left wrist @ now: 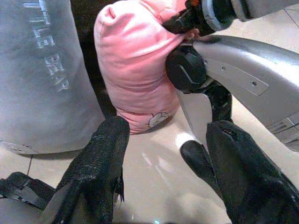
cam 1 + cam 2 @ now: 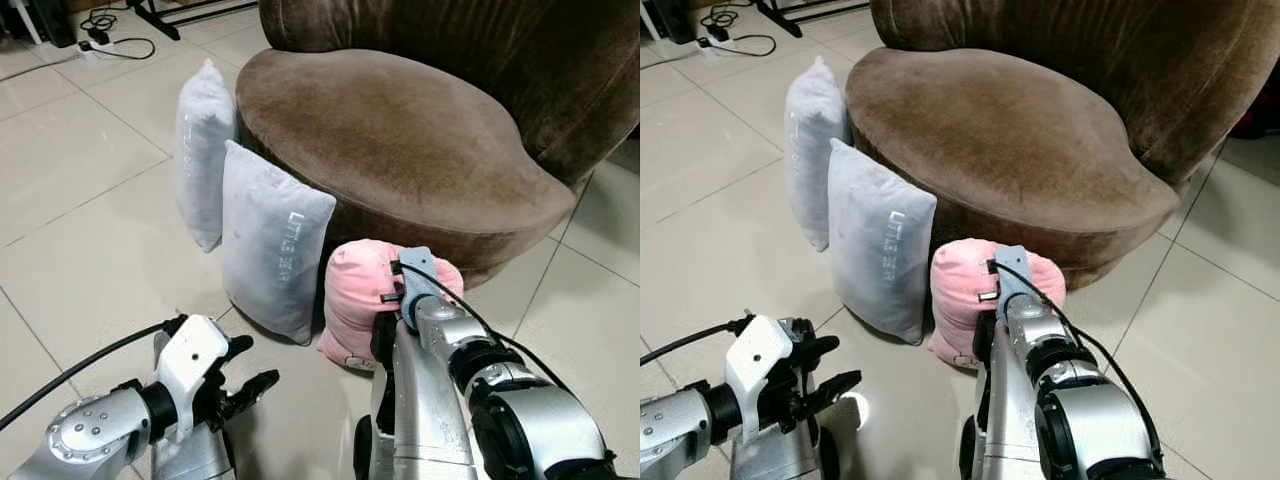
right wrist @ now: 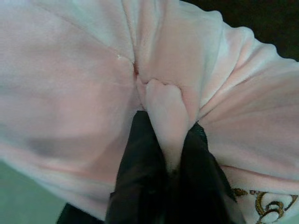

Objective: Move the pillow to the sofa from floor

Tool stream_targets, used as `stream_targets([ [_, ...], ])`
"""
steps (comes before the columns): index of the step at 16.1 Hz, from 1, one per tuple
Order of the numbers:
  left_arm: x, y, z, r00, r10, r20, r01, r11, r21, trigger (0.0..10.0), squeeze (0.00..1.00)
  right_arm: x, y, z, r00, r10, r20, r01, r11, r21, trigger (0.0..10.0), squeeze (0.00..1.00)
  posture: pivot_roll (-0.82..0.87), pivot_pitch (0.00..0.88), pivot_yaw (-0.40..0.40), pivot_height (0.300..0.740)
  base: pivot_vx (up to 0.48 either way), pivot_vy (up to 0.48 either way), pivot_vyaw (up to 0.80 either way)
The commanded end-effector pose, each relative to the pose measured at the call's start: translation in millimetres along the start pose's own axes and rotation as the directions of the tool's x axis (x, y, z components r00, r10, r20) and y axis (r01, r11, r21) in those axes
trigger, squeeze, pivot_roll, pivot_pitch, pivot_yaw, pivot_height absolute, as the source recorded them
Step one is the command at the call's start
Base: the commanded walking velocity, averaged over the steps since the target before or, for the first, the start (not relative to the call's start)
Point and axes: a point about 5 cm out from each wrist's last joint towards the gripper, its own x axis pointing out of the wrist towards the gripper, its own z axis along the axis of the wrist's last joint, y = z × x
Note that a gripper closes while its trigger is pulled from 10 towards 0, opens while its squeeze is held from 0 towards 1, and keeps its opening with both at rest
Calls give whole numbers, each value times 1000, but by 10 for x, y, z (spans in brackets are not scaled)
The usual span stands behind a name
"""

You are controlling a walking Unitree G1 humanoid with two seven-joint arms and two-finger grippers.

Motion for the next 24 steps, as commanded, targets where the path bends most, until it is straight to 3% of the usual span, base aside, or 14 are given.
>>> stream_targets([
  [1, 13, -5, 2, 1000, -3, 2, 3, 1000, 11, 10000, 0, -5, 40, -219, 997, 29, -77, -27, 999, 28, 0, 0, -14, 24, -82, 385, 0, 0, 0],
  [3, 30, 65, -1, 999, 44, 22, -44, 999, 10, 10000, 0, -6, 118, -71, 995, 96, 23, -98, 986, 133, 0, 0, -19, 0, -85, 385, 0, 0, 0],
  [7, 102, 153, -10, 995, 91, 49, -92, 996, 17, 10000, 0, -22, 100, 66, 986, 111, 123, -131, 976, 171, 0, 0, -36, 0, -70, 385, 0, 0, 0],
  [12, 256, 291, 72, 984, 137, 112, -143, 989, 44, 10000, 0, -193, -119, 159, 957, 62, 283, -130, 965, 229, 0, 0, -64, 0, -51, 385, 0, 0, 0],
  [14, 329, 359, 98, 980, 152, 129, -161, 985, 62, 10000, 0, -309, -431, 242, 922, -91, 376, -39, 945, 325, 0, 0, -89, 0, -27, 385, 0, 0, 0],
  [15, 362, 388, 109, 979, 154, 134, -164, 984, 67, 10000, 0, -333, -529, 268, 907, -151, 394, 9, 940, 340, 1255, 0, -94, 0, -19, 385, 0, 0, 0],
  [16, 393, 405, 123, 979, 151, 138, -162, 984, 74, 10000, 0, -309, -570, 226, 925, -164, 342, 56, 951, 304, 10000, 0, -99, 0, -14, 385, 0, 0, 0],
  [18, 438, 428, 164, 979, 139, 151, -154, 984, 92, 10000, 0, -399, -501, 282, 907, -107, 407, -13, 959, 283, 10000, 0, -101, 0, -5, 385, 0, 0, 0],
  [21, 456, 470, 193, 976, 146, 165, -165, 980, 110, 10000, 0, -572, -481, 307, 855, -136, 501, -65, 930, 362, 10000, 0, -90, 0, -7, 405, 0, 0, 0],
  [22, 460, 482, 198, 975, 146, 166, -166, 980, 111, 10000, 0, -627, -510, 319, 843, -136, 520, -78, 926, 369, 10000, 0, -91, 0, -5, 415, 0, 0, 0],
  [24, 473, 500, 202, 974, 150, 170, -170, 979, 110, 10000, 0, -899, -692, 404, 783, -99, 614, -182, 907, 379, 10000, 0, -99, 0, 1, 440, 0, 0, 0],
])
